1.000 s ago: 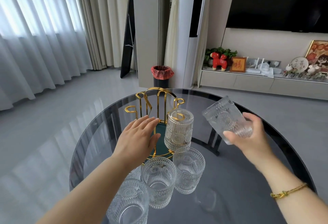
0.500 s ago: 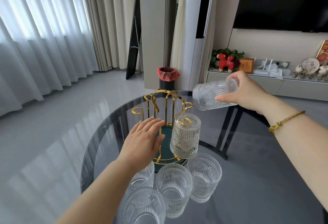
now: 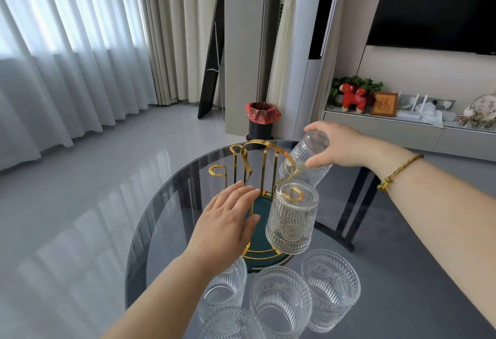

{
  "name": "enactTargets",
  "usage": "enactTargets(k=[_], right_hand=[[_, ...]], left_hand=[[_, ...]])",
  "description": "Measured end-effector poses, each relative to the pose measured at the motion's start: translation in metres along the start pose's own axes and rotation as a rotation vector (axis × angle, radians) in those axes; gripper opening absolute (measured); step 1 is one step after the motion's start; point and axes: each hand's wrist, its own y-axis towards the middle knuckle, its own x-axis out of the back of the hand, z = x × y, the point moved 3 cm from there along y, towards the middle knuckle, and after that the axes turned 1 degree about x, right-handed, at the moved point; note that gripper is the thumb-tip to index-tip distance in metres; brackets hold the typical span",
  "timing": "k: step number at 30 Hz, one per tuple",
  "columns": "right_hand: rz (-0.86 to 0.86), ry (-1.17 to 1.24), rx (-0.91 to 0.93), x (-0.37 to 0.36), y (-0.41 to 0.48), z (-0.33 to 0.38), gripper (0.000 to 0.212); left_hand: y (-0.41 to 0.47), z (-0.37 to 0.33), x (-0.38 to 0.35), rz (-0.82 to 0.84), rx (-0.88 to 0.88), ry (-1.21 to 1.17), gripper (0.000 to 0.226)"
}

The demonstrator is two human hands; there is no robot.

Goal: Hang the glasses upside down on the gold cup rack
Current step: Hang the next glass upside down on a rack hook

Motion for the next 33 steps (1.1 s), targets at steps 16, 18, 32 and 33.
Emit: enactTargets(k=[16,18,32,33], right_hand=[[0.245,-0.133,0.054,-0.040,0.013,0.007,0.069],[0.252,-0.130,0.058,-0.045,0.015,0.005,0.065],[0.175,0.000,0.035,-0.038,0.008,-0.004,0.076],[0.167,0.010,0.031,-0.035,0.005,-0.004,0.076]], left_hand=[[0.000,-0.001,0.003,-0.022,-0.011,-0.014,0.040],[0.000,-0.002,0.004,-0.003,0.004,-0.012,0.042],[0.000,-0.001,0.003,0.014,0.021,0.010,0.039],[0.000,0.000,0.002,0.025,0.024,0.004,0.038]])
